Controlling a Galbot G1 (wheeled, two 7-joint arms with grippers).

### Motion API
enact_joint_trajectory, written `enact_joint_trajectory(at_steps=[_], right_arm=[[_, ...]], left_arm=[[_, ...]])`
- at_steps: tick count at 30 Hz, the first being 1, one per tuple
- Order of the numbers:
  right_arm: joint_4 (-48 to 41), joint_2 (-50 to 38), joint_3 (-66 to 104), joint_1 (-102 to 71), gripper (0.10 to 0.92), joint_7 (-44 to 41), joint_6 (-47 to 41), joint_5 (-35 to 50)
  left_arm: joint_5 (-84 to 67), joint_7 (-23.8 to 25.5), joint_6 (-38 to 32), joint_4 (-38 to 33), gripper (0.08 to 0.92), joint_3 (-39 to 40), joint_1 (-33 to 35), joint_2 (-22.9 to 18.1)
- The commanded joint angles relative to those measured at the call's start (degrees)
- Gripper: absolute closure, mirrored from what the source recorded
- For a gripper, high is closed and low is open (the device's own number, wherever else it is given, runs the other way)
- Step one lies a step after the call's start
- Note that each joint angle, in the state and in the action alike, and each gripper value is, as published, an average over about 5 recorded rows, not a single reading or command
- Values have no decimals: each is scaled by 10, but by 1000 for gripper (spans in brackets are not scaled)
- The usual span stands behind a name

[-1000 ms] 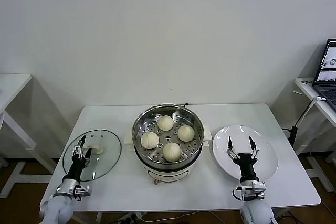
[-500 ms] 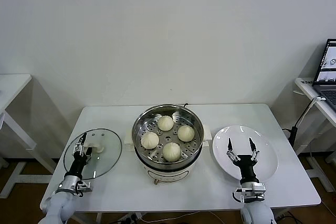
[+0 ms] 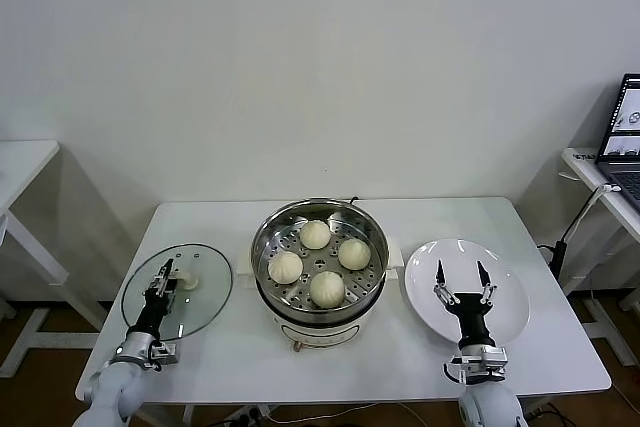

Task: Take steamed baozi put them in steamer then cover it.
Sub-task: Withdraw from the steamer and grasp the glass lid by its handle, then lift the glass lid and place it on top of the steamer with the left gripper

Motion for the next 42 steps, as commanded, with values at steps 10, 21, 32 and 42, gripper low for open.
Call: enact_joint_trajectory(at_steps=[10,21,32,42], right_arm=[[6,4,3,2,203,2,3,0],[7,10,0,4,203,3,2,-4],[18,9,10,4,203,9,-4,-4],[3,14,22,5,203,11,-3,-5]], left_arm=[[-14,4,-8,-24,799,-19,6,-1],[-86,30,31,-310,815,-99,91,24],[-93,123,160,-576,815,56,121,27],[52,225,292,-571,815,303,65,-65]])
